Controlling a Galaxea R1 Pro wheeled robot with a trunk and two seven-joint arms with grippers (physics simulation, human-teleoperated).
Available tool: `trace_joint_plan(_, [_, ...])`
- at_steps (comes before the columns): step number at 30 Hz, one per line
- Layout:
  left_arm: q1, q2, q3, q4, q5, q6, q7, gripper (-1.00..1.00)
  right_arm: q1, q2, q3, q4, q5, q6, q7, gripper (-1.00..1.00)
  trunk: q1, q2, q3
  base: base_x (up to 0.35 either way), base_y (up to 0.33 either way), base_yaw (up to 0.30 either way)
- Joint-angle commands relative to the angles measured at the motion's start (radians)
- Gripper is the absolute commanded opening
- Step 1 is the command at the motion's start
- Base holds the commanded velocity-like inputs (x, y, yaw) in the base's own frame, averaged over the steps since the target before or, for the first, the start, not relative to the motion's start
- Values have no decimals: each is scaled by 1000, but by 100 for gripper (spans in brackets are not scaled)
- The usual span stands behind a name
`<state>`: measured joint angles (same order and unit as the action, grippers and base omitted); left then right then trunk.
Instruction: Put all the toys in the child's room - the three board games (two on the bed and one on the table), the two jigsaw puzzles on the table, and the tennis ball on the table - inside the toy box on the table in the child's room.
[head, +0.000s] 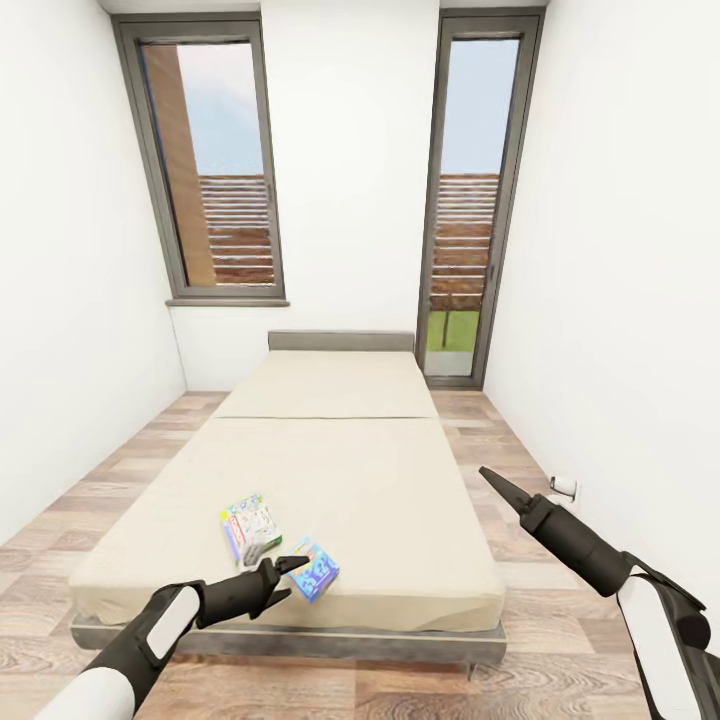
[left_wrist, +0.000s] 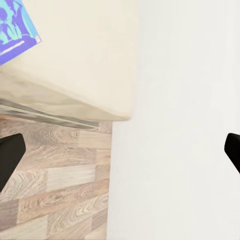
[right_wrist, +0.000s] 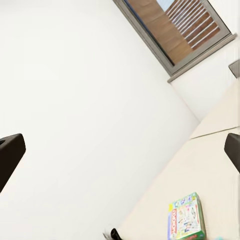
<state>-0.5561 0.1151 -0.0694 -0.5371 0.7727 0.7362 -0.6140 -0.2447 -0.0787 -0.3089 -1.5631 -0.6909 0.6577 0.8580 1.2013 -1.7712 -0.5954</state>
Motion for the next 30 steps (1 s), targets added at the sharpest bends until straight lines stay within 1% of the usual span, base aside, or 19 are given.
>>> trace_joint_plan(1, [-1,2,-4,0,6,3,-2,100,-1,0,-1,0,-5,7,-1,100,4,-8,-4,0,0,0])
trace_joint_plan(6, [-1,7,-2,4,6,4,-8,100,-1,-2,-1,0,-6,7,-12,100,23,-43,-20,0,0,0])
trace_joint_plan(11, [-1,8,-1,24,7,4,-8,100,-1,-11,-3,0,-14,13,-14,100,42,-78,-36,0,0,0])
trace_joint_plan(15, [-1,19,0,42,7,1,-7,100,-1,-15,-6,0,-18,25,-12,100,58,-106,-48,0,0,0])
trace_joint_plan(17, [-1,27,0,46,7,1,-7,100,-1,-15,-17,-1,-18,38,-11,100,65,-120,-54,0,0,0])
trace_joint_plan(19, [-1,32,0,47,7,0,-7,100,-1,-15,-42,-1,-20,49,-8,100,73,-134,-61,0,0,0])
trace_joint_plan(20, [-1,34,0,48,7,-1,-7,100,-1,-14,-62,-3,-22,54,-7,100,77,-141,-64,0,0,0])
trace_joint_plan(23, [-1,33,0,49,6,-4,-7,100,-1,-13,-93,-8,-25,60,-3,100,88,-162,-73,0,0,0])
trace_joint_plan(25, [-1,30,1,50,6,-13,-6,100,-1,-13,-106,-9,-26,62,5,100,96,-176,-79,0,0,0])
trace_joint_plan(30, [-1,26,3,50,5,-29,-6,100,-1,-13,-114,-11,-27,63,16,100,115,-211,-95,0,0,0])
